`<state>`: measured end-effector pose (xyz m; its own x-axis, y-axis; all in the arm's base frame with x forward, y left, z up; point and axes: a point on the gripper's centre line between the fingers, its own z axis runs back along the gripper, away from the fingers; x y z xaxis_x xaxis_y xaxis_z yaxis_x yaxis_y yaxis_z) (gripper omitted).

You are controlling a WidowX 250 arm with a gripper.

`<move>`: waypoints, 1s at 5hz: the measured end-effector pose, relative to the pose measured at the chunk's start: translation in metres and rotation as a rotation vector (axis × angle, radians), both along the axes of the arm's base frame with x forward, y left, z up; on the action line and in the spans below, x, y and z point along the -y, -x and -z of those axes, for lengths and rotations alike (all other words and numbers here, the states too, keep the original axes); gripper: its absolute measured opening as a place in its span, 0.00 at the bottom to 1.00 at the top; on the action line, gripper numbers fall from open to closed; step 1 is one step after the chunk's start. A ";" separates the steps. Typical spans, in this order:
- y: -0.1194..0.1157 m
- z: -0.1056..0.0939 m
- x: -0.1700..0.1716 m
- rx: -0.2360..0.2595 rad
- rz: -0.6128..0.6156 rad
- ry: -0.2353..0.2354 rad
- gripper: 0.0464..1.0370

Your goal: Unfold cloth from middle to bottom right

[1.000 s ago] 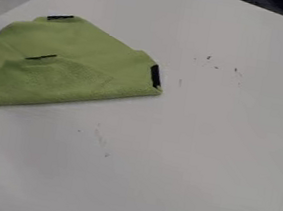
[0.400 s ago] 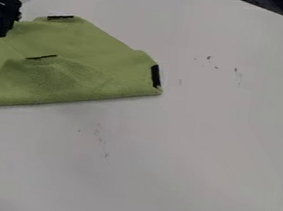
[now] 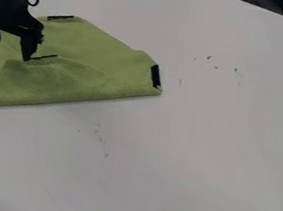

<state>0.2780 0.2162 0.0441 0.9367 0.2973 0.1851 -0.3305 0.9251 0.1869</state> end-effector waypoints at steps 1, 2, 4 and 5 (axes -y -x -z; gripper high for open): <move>-0.002 0.010 0.022 -0.006 0.008 0.039 0.96; -0.001 0.021 0.041 -0.022 0.026 0.062 0.96; -0.017 0.009 0.038 0.008 0.071 0.018 0.96; -0.025 0.000 0.031 0.019 0.079 -0.009 0.96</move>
<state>0.3027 0.1855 0.0439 0.9533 0.2211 0.2057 -0.2605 0.9466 0.1899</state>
